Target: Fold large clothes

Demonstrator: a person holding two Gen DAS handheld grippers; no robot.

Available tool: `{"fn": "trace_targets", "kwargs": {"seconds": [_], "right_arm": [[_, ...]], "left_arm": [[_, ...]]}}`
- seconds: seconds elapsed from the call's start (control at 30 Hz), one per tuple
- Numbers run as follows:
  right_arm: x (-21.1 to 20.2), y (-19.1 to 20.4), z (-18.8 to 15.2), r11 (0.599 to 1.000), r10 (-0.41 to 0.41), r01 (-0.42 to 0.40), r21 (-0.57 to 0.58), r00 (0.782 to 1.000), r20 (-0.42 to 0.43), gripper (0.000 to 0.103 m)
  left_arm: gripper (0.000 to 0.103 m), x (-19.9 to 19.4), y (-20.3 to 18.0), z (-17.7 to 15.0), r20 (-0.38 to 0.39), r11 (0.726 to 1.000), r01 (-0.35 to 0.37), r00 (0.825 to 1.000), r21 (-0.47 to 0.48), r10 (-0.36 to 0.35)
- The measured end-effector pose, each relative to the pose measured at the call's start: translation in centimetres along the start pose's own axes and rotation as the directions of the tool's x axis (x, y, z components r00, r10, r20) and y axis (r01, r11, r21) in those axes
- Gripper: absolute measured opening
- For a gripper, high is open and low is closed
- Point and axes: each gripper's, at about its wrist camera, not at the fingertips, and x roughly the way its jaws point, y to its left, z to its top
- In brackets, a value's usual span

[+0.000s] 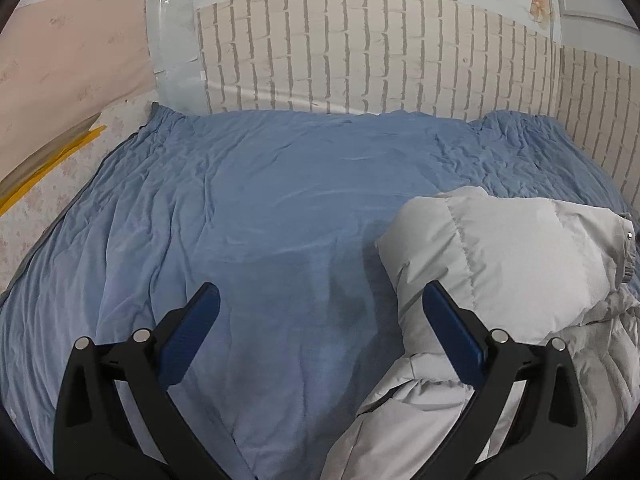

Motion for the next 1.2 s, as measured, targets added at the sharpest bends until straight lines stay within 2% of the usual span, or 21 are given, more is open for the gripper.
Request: {"fn": "trace_targets", "kwargs": {"seconds": [0.07, 0.13, 0.2, 0.27, 0.4, 0.47, 0.53, 0.57, 0.67, 0.77, 0.87, 0.97, 1.1, 1.2], "right_arm": [[-1.3, 1.7, 0.6, 0.998, 0.039, -0.036, -0.042, 0.995, 0.087, 0.101], [-0.9, 3.6, 0.6, 0.991, 0.089, -0.08, -0.109, 0.993, 0.083, 0.101], [0.7, 5.3, -0.2, 0.976, 0.113, -0.106, -0.189, 0.993, 0.025, 0.101], [2.1, 6.0, -1.2, 0.97, 0.099, -0.101, -0.22, 0.995, -0.023, 0.101], [6.0, 4.3, -3.2, 0.985, 0.033, -0.063, -0.162, 0.983, -0.183, 0.101], [8.4, 2.5, -5.0, 0.993, 0.013, -0.043, -0.111, 0.966, -0.258, 0.101], [10.7, 1.1, -6.8, 0.997, 0.068, -0.08, -0.017, 0.931, -0.358, 0.102], [11.6, 1.2, -7.4, 0.995, 0.081, -0.094, -0.015, 0.917, -0.392, 0.102], [11.9, 3.3, -8.0, 0.988, 0.023, -0.083, -0.128, 0.91, -0.413, 0.102], [11.2, 3.7, -7.9, 0.987, 0.001, -0.068, -0.147, 0.911, -0.413, 0.102], [9.6, 3.1, -6.5, 0.993, 0.046, -0.088, -0.081, 0.905, -0.423, 0.101], [4.6, 2.0, -4.6, 0.988, 0.143, -0.152, 0.002, 0.922, -0.361, 0.101], [-4.2, 1.1, -3.6, 0.973, 0.178, -0.214, -0.087, 0.936, -0.305, 0.101], [-10.4, -1.2, -5.7, 0.97, 0.148, -0.192, -0.152, 0.954, -0.262, 0.101]], "left_arm": [[0.1, 0.2, -0.5, 0.2, 0.004, 1.0, -0.004, 1.0, 0.013, 0.004], [0.1, 0.8, -1.3, 1.0, 0.025, 1.0, -0.013, 1.0, 0.024, 0.013], [0.1, 1.6, -2.5, 1.7, 0.042, 0.999, -0.023, 0.999, 0.044, 0.021], [0.1, 2.7, -3.8, 2.6, 0.04, 0.998, -0.009, 0.999, 0.062, 0.006], [0.1, 5.0, -7.1, 2.8, 0.043, 0.995, 0.043, 0.998, 0.095, -0.047], [0.1, 6.7, -8.8, 1.2, 0.015, 0.984, 0.055, 0.998, 0.17, -0.058], [0.1, 9.0, -9.9, -1.3, -0.036, 0.97, 0.041, 0.999, 0.241, -0.034], [0.1, 10.3, -9.7, -2.5, -0.057, 0.972, 0.045, 0.998, 0.232, -0.033], [0.1, 12.8, -8.3, -3.6, -0.151, 0.987, 0.028, 0.988, 0.156, -0.004], [0.1, 12.6, -7.7, -3.2, -0.179, 0.989, 0.02, 0.984, 0.146, 0.007], [0.1, 10.0, -5.8, -2.9, -0.19, 0.996, 0.058, 0.981, 0.07, -0.044], [0.1, 5.7, -2.7, -2.3, -0.176, 0.998, 0.053, 0.983, 0.018, -0.049], [0.1, -1.2, 0.2, -3.4, -0.144, 0.998, 0.04, 0.989, 0.051, -0.032], [0.1, -5.9, 1.5, -6.6, -0.17, 0.991, 0.06, 0.985, 0.116, -0.04]]}}
